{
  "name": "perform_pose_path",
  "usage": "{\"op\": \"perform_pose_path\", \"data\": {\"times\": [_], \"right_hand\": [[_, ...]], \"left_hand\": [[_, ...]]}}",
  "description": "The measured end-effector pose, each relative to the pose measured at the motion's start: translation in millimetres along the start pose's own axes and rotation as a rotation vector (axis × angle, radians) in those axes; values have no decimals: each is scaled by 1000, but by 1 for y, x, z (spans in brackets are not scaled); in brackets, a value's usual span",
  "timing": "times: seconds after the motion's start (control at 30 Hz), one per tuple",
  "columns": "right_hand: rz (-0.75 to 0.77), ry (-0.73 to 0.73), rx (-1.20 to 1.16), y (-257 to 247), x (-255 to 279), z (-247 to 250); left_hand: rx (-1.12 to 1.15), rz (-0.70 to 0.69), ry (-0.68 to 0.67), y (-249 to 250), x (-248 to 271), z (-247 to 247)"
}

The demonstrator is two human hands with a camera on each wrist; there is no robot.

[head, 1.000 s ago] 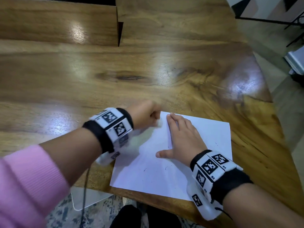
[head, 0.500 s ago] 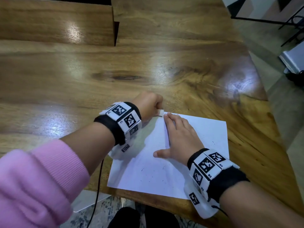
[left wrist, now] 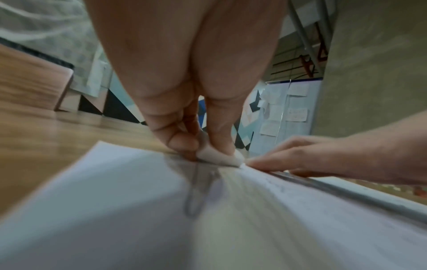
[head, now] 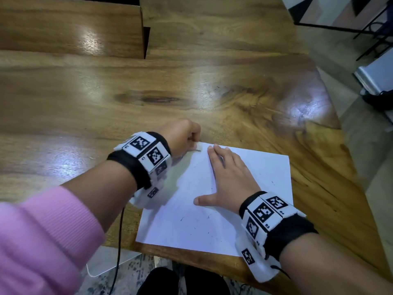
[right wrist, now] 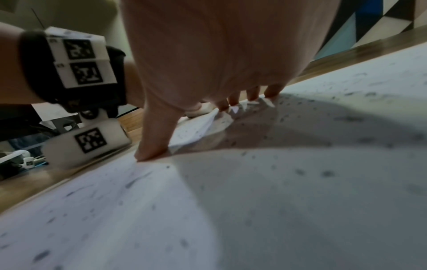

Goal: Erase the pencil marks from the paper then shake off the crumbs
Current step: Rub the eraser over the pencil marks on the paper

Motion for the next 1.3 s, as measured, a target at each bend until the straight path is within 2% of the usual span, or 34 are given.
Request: {"op": "perform_pose_path", "data": {"times": [0.13, 0.23, 0.27, 0.3, 0.43, 0.5, 0.57, 0.63, 0.7, 0.77, 0.8, 0.93, 1.03, 1.1, 1.2, 1.3], "right_hand": [[-2, 8, -18, 0, 0, 1], [-1, 5, -4, -1, 0, 2], [-1, 3, 0, -1, 0, 2], [0, 1, 2, -2, 0, 3], [-2, -8, 3, -1, 1, 2], [1, -7, -1, -1, 1, 2], [1, -4, -9, -1, 1, 1], [-5, 4, -15, 0, 0, 2], [-4, 5, -19, -1, 0, 1], [-5, 5, -21, -1, 1, 2], [-4, 4, -20, -1, 1, 2], [-11, 3, -12, -1, 1, 2], [-9, 4, -7, -1, 1, 2], [-8, 6, -19, -1, 1, 1], [-10, 12, -37, 0, 0, 0], [-7, 16, -30, 1, 0, 0]], "left_hand": [[-72, -37, -53, -17, 35, -8], [-125, 25, -276, -32, 60, -19], [-134, 46, -306, -32, 58, -19], [-103, 45, -288, -25, 51, -16], [-59, -19, -31, 11, 4, -9], [-64, -1, 11, 14, -2, -11], [-60, 2, 5, 5, 14, -15], [-43, -33, -83, -5, 44, -26], [-43, -32, -232, -12, 75, -39], [-95, -21, -322, -16, 83, -41], [-95, -17, -305, -14, 76, -35], [-24, -52, -2, 12, 12, -4], [-21, -26, 20, 18, -9, -11], [0, -32, 12, 11, 1, -15], [-21, -65, -107, -4, 42, -25], [-84, 11, -295, -22, 76, -37]]}}
Point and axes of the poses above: each hand's wrist, its own x-axis away from the middle knuckle, its own z-axis out of the back of the hand, y = z × x, the point moved 9 cm from there along -x, towards the middle knuckle, and after that the axes turned 11 degrees about x, right-handed, at the moved point
